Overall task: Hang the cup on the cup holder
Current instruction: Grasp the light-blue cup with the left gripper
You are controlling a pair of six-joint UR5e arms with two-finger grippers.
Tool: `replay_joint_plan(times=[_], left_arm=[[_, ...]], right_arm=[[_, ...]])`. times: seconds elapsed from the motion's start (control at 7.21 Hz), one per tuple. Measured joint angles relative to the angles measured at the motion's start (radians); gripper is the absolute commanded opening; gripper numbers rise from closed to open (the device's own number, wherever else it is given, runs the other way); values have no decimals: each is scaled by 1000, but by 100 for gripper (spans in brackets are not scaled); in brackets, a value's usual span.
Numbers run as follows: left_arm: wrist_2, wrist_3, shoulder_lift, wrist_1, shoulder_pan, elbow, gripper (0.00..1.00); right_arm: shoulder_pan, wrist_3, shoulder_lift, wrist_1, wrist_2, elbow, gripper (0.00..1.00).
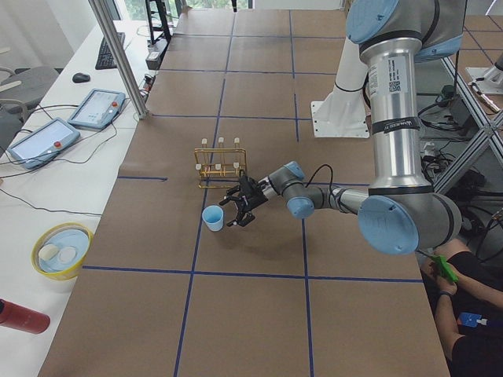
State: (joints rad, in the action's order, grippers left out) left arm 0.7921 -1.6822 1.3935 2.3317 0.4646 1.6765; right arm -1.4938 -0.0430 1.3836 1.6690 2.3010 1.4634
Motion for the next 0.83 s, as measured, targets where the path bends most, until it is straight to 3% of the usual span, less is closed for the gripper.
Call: replay_joint_plan(times=[0.83], left_arm=[[-94,-26,103,-5,-6,-145,100]], right_arm=[[0,0,0,0,0,0,100]])
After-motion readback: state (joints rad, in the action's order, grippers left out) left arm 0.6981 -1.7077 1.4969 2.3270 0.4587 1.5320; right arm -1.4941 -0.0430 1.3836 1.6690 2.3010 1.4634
